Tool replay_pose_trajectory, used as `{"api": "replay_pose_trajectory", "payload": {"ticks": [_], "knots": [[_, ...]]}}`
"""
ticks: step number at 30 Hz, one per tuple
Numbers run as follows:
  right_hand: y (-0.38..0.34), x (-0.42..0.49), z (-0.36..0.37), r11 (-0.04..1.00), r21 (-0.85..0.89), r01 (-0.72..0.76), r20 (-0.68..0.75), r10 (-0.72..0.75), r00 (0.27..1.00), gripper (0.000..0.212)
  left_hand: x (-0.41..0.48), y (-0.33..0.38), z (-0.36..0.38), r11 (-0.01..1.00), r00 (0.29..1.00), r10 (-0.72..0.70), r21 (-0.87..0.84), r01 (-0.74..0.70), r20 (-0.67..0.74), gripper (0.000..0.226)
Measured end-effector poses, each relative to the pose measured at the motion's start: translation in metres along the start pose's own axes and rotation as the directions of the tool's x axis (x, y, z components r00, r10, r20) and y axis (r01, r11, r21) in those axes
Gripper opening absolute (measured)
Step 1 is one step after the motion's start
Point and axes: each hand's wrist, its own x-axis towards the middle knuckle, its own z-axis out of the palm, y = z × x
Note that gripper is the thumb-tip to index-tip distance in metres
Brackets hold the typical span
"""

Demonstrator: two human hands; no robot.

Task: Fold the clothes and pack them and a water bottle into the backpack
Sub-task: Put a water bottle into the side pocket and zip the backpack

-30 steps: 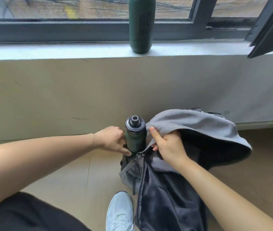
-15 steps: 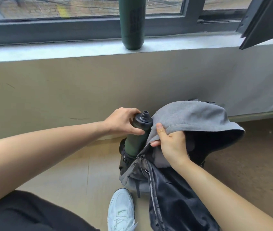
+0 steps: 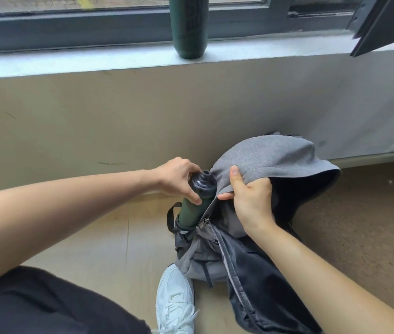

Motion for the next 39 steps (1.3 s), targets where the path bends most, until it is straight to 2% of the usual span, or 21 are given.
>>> {"api": "replay_pose_trajectory", "payload": {"ticks": [6, 8, 10, 12, 15, 17, 19, 24, 28, 29, 31, 33, 35, 37, 39], "knots": [[-0.005, 0.007, -0.007, 0.998, 0.052, -0.031, -0.006, 0.031, 0.999, 0.069, -0.007, 0.004, 0.003, 0.984, 0.994, -0.104, -0.143, 0.105, 0.018, 0.041], [-0.006, 0.011, -0.01, 0.996, 0.061, -0.063, -0.022, 0.064, 0.998, 0.063, -0.013, 0.002, 0.01, 0.957, 0.992, -0.126, -0.263, 0.125, 0.012, 0.058], [-0.004, 0.011, -0.014, 0.994, 0.058, -0.093, -0.035, 0.095, 0.995, 0.061, -0.017, -0.006, 0.016, 0.871, 0.988, -0.126, -0.468, 0.154, 0.089, 0.064], [-0.002, 0.008, -0.016, 0.993, 0.039, -0.113, -0.045, 0.115, 0.992, 0.061, -0.017, -0.017, 0.021, 0.772, 0.965, -0.133, -0.586, 0.245, 0.228, 0.054], [0.002, 0.004, -0.018, 0.991, 0.023, -0.135, -0.048, 0.136, 0.99, 0.059, -0.017, -0.031, 0.04, 0.798, 0.879, -0.3, -0.408, 0.444, 0.37, 0.022], [0.003, 0.001, -0.02, 0.989, 0.009, -0.149, -0.05, 0.15, 0.987, 0.061, -0.018, -0.036, 0.061, 0.775, 0.834, -0.386, -0.352, 0.525, 0.395, 0.021], [0.005, 0.0, -0.022, 0.988, -0.004, -0.153, -0.054, 0.153, 0.987, 0.062, -0.018, -0.039, 0.078, 0.738, 0.821, -0.42, -0.381, 0.557, 0.386, 0.02], [0.007, -0.006, -0.024, 0.987, -0.026, -0.158, -0.052, 0.157, 0.986, 0.061, -0.018, -0.043, 0.092, 0.7, 0.851, -0.415, -0.484, 0.525, 0.323, 0.02], [0.014, -0.008, -0.026, 0.986, -0.078, -0.146, -0.082, 0.14, 0.987, 0.062, -0.023, -0.039, 0.093, 0.618, 0.835, -0.401, -0.562, 0.55, 0.376, 0.017], [0.017, -0.009, -0.027, 0.984, -0.094, -0.151, -0.095, 0.142, 0.985, 0.064, -0.025, -0.036, 0.094, 0.637, 0.85, -0.391, -0.562, 0.527, 0.354, 0.014], [0.026, -0.01, -0.029, 0.977, -0.158, -0.146, -0.127, 0.127, 0.984, 0.067, -0.024, -0.032, 0.095, 0.741, 0.914, -0.342, -0.536, 0.405, 0.218, 0.006], [0.038, -0.02, -0.029, 0.95, -0.292, -0.111, -0.107, 0.083, 0.991, 0.066, -0.02, -0.029, 0.093, 0.86, 0.97, -0.226, -0.448, 0.242, 0.089, 0.032], [0.05, -0.038, -0.026, 0.912, -0.406, -0.056, -0.018, 0.053, 0.998, 0.069, -0.017, -0.027, 0.09, 0.906, 0.985, -0.159, -0.387, 0.172, 0.066, 0.049], [0.048, -0.057, -0.017, 0.903, -0.422, 0.082, 0.108, -0.039, 0.993, 0.062, -0.016, -0.027, 0.089, 0.922, 0.989, -0.135, -0.357, 0.148, 0.06, 0.054], [0.038, -0.061, -0.007, 0.884, -0.38, 0.271, 0.157, -0.227, 0.961, 0.037, -0.017, -0.025, 0.09, 0.938, 0.992, -0.115, -0.323, 0.123, 0.045, 0.056]]}}
